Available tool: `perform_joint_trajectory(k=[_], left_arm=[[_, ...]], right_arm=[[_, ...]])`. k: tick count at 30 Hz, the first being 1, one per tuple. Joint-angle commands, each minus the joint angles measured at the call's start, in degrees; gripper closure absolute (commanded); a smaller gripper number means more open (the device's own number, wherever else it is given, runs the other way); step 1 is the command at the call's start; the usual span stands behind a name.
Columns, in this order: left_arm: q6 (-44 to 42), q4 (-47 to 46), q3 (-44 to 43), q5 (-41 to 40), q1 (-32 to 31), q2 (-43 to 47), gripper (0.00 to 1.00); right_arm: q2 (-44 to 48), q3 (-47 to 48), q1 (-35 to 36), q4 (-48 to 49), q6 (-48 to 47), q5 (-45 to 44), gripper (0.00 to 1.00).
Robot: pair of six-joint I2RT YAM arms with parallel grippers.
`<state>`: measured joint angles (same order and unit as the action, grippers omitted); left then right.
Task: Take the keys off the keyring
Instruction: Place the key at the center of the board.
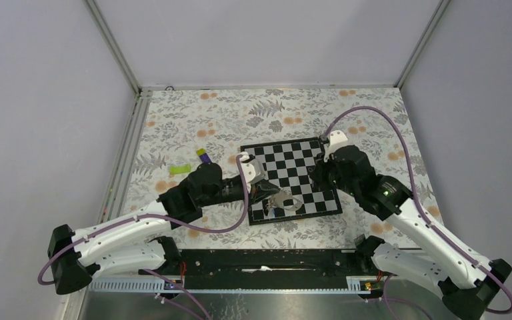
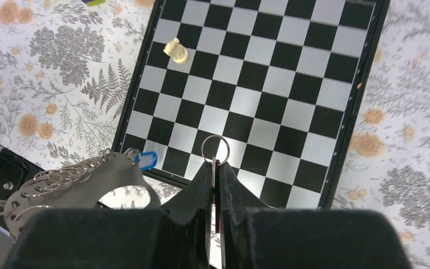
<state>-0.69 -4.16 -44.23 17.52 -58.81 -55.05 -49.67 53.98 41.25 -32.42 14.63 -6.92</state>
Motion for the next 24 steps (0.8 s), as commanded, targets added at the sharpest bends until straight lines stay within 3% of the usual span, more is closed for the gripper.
perform_joint_trajectory(k=[1, 12, 16, 22, 24], left_arm=[[3.8, -3.6, 2.2, -2.7, 0.2, 1.3, 1.0], [10.8, -1.3, 7.2, -11.9, 0.3, -0.4, 1.0], [13.4, -2.4, 10.5, -16.6, 0.4, -2.3, 1.0], [17.7, -5.4, 14.2, -23.0, 1.6, -7.8, 1.0], [18.6, -6.4, 14.9, -24.0, 2.0, -9.1, 1.0]], right_arm=[[-2.1, -3.9, 0.2, 6.3, 6.4, -0.9, 0.95], [-17.7, -10.2, -1.1, 14.5, 16.1, 0.7, 0.91], [-22.7, -11.0, -3.6, 17.3, 16.9, 1.5, 0.79], [-24.8, -10.8, -6.7, 18.0, 16.8, 6.0, 0.44], [-24.2, -10.6, -6.8, 17.3, 16.1, 4.9, 0.39]])
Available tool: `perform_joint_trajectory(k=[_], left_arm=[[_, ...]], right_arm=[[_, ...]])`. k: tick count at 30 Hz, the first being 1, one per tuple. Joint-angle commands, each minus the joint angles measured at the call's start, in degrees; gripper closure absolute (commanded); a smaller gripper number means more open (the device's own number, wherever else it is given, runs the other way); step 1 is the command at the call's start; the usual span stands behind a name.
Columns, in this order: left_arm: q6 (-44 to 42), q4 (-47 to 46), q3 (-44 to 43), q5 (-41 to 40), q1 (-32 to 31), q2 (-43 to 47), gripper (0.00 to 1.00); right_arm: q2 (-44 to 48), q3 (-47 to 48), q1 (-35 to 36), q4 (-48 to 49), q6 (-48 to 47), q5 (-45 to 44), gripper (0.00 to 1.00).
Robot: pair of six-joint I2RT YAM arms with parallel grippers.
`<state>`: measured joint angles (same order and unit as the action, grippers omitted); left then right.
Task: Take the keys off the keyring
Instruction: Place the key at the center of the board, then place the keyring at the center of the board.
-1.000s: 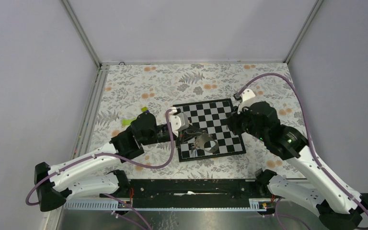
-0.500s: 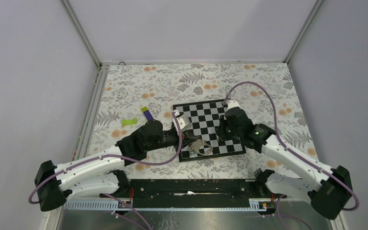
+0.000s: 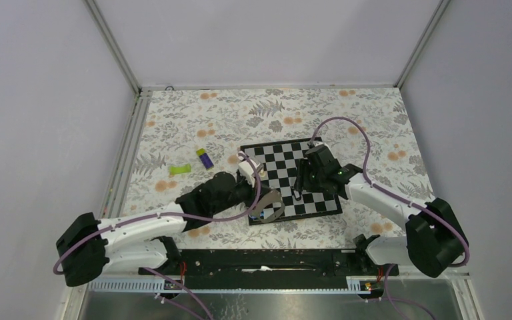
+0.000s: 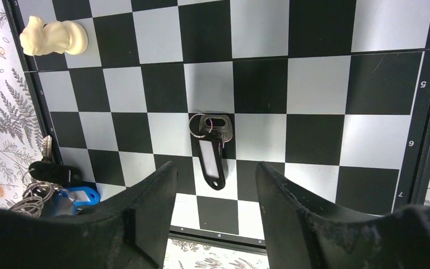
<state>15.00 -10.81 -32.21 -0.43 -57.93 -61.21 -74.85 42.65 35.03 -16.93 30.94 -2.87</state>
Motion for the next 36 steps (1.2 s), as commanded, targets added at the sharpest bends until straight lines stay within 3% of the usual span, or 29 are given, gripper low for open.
perform_joint_trajectory(k=[1, 11, 15, 21, 24, 30, 33, 36], left_arm=[[3.3, -0.2, 3.2, -6.6, 1.3, -3.3, 1.0], [5.8, 0.8, 7.6, -10.5, 4.7, -4.7, 1.0], [9.1, -1.7, 10.9, -8.8, 4.9, -7.1, 0.98], [8.2, 1.3, 8.2, -11.6, 5.1, -4.8, 0.59], [7.1, 3.8, 5.9, -13.3, 5.2, -2.8, 0.46], [9.4, 13.4, -2.8, -14.5, 8.3, -3.0, 0.05], [10.5, 19.8, -8.8, -14.7, 10.4, -5.9, 0.01], [11.4, 24.8, -13.7, -17.4, 10.9, -8.8, 0.01]], right_arm=[[1.5, 0.9, -0.6, 1.2, -0.6, -0.2, 0.38], [6.5, 2.5, -1.3, -5.4, -4.3, -8.5, 0.29], [7.7, 3.4, -1.5, -6.7, -4.7, -9.7, 0.16], [6.6, 7.1, -1.5, -10.7, -6.0, -10.8, 0.01], [5.8, 8.6, -1.6, -13.0, -7.5, -11.2, 0.01], [6.8, 11.4, -1.6, -15.4, -10.8, -10.6, 0.0], [10.2, 11.9, -1.6, -14.2, -8.1, -10.4, 0.01], [13.4, 12.5, -1.7, -11.2, -5.2, -3.5, 0.0]])
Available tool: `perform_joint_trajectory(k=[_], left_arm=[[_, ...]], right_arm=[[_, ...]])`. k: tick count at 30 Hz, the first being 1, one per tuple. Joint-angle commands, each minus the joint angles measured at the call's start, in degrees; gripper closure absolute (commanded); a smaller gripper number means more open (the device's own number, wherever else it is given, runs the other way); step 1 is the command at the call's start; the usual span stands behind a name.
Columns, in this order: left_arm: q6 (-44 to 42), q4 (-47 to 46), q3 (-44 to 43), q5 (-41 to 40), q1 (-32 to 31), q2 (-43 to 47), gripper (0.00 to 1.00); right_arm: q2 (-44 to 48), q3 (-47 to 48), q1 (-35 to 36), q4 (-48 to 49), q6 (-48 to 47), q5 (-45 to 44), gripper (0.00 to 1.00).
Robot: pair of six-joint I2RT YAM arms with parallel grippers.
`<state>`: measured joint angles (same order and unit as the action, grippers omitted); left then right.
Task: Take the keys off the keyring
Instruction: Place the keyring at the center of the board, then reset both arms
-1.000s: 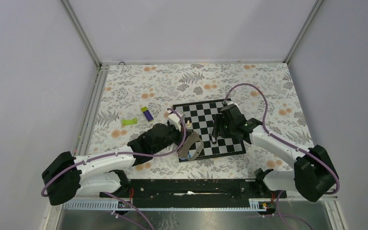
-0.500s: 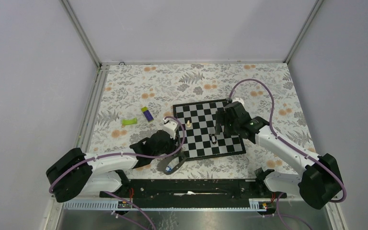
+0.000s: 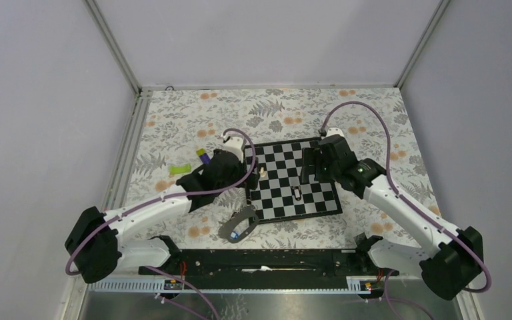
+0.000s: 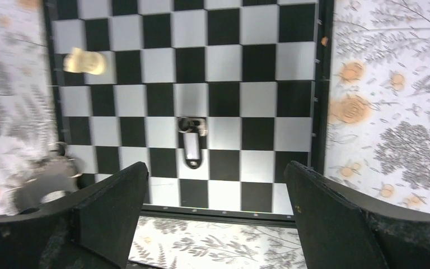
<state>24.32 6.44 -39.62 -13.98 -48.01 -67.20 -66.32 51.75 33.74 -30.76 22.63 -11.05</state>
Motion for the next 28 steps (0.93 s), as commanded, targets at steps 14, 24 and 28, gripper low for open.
perform_joint_trajectory(k=[14, 24, 28], left_arm=[[7.8, 18.8, -21.7, -12.3, 1.9, -2.8, 0.01], [4.7, 20.7, -24.3, -16.2, 2.3, 0.5, 0.01], [5.4, 22.8, -25.3, -16.9, 3.0, -0.3, 0.01]], right_arm=[[20.9, 3.3, -0.4, 6.9, -5.7, -7.6, 0.01], [22.5, 4.2, -0.4, 6.4, -7.3, -10.1, 0.0], [21.3, 3.8, -0.4, 6.7, -7.3, -8.8, 0.0]])
